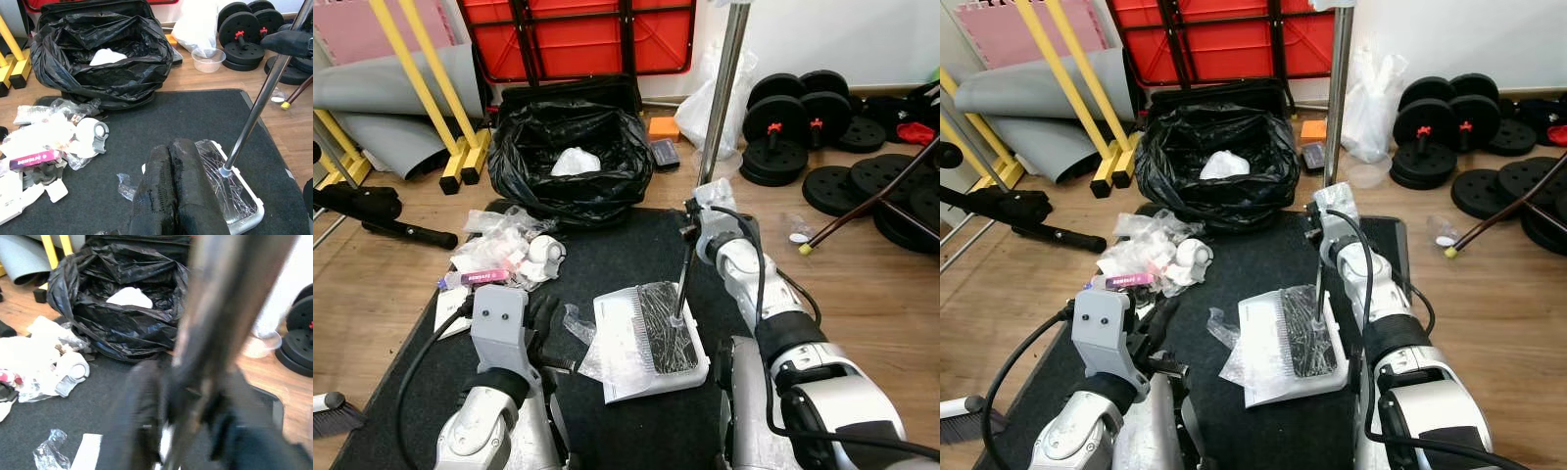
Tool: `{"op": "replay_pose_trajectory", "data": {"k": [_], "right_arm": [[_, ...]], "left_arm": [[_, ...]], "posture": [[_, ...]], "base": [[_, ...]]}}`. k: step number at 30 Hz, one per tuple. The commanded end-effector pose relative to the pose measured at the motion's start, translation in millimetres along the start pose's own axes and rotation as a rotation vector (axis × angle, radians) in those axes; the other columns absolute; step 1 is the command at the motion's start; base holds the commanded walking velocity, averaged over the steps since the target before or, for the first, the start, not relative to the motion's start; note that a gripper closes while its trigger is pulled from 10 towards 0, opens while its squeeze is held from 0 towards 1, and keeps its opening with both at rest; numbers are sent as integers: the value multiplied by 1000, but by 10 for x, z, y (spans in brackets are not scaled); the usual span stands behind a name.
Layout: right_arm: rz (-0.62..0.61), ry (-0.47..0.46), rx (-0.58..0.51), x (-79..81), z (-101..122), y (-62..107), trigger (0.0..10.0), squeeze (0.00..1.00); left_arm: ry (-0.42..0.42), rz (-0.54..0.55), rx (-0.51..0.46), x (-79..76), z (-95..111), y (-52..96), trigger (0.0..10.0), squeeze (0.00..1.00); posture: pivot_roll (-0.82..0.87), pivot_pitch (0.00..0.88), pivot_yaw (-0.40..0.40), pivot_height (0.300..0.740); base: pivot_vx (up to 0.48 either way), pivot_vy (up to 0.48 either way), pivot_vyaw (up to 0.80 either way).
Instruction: Sweep floor
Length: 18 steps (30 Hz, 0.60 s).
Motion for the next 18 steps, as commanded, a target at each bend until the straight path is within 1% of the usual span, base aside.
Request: {"op": "replay_pose_trajectory", "data": {"k": [1, 6, 7, 8, 9, 10, 11, 12, 15, 16, 17, 18], "right_arm": [[-8, 17, 5, 1, -32, 2, 0, 0], [-23, 16, 5, -17, -42, 1, 0, 0], [-27, -6, -4, -16, -42, 0, 0, 0], [-27, -6, -4, -16, -42, 0, 0, 0], [-16, -119, -23, 7, -25, -6, 0, 0], [-16, -119, -23, 7, -25, -6, 0, 0], [-8, -223, -34, 21, -17, -9, 0, 0], [-4, -277, -42, 28, -16, -9, 0, 0], [-7, -258, -44, 23, -18, -6, 0, 0], [-13, -151, -46, 14, -17, 0, 0, 0], [-13, -151, -46, 14, -17, 0, 0, 0], [-28, -58, -48, -2, -16, 5, 0, 0]], "left_arm": [[-6, 13, 14, 1, -17, 18, 10000, 0], [-5, 13, 15, -2, -19, 16, 10000, 0], [-5, 13, 15, -2, -19, 14, 10000, 0], [-5, 13, 15, -2, -19, 14, 10000, 0], [-5, 13, 15, -2, -19, 14, 10000, 0], [-5, 13, 15, -2, -19, 14, 10000, 0], [-5, 14, 16, -1, -20, 13, 10000, 0], [-6, 14, 16, -1, -21, 13, 10000, 0], [-6, 14, 16, -2, -21, 13, 10000, 0], [-6, 14, 16, -2, -21, 12, 10000, 0], [-6, 14, 16, -2, -21, 12, 10000, 0], [-5, 13, 16, -3, -22, 12, 10000, 0]], "posture": [[38, 130, 41, 401], [37, 128, 41, 401], [38, 126, 40, 401], [38, 126, 40, 401], [38, 126, 40, 401], [38, 126, 40, 401], [40, 123, 39, 401], [40, 122, 39, 401], [40, 122, 39, 401], [40, 122, 39, 401], [40, 122, 39, 401], [40, 122, 39, 401]], "base": [[0, 0, 0], [0, 0, 0], [0, 0, 0], [0, 0, 0], [0, 0, 0], [0, 0, 0], [0, 0, 0], [0, 0, 0], [0, 0, 0], [0, 0, 0], [0, 0, 0], [0, 0, 0]]}}
Point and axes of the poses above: a point about 5 cm out from each wrist's last joint towards the gripper, its own y axis pointing back from the gripper into the wrist, its own z axis along the axis of the wrist's last joint, x = y × z, the point moved 1 cm from there along -y, pointing out of the wrist towards the gripper, and after that the axes turned 2 degrees about y, right-handed, at the moved point
